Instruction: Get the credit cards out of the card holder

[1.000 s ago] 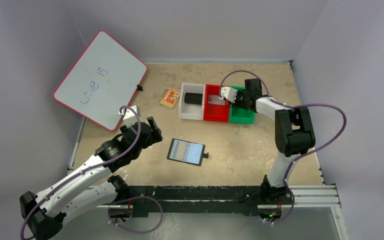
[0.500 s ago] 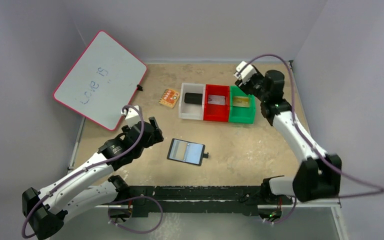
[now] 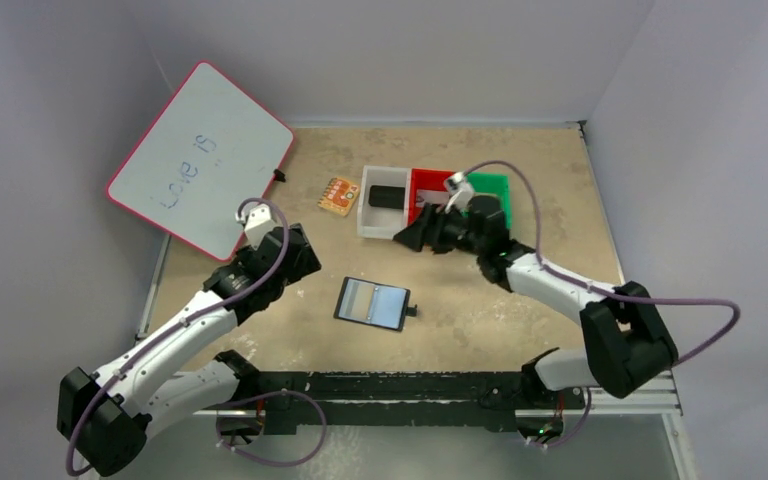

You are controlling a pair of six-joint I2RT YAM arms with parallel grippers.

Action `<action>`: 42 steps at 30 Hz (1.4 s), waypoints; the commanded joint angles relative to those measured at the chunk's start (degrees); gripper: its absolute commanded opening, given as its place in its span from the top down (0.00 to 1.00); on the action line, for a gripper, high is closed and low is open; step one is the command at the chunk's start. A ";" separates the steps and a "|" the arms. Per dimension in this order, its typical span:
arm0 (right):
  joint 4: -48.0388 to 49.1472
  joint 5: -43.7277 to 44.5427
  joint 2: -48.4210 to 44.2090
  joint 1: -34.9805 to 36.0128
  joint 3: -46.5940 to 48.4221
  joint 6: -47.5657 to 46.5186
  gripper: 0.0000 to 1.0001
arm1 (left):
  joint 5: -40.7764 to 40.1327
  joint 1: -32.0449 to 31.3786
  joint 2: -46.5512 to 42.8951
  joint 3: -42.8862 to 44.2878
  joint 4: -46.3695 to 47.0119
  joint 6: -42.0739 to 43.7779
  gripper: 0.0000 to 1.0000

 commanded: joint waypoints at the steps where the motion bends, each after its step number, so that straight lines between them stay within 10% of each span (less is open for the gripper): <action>1: -10.93 26.61 -0.32 16.29 6.00 10.12 0.21 | 3.27 4.23 0.60 2.93 1.27 2.82 0.14; 10: -37.86 56.29 14.27 39.03 21.93 26.23 0.19 | -1.75 5.20 -3.94 1.73 -2.91 -1.10 0.15; 42: -49.10 54.10 33.69 40.65 37.64 21.88 0.33 | -6.57 5.20 -10.86 1.44 -6.17 -3.96 0.17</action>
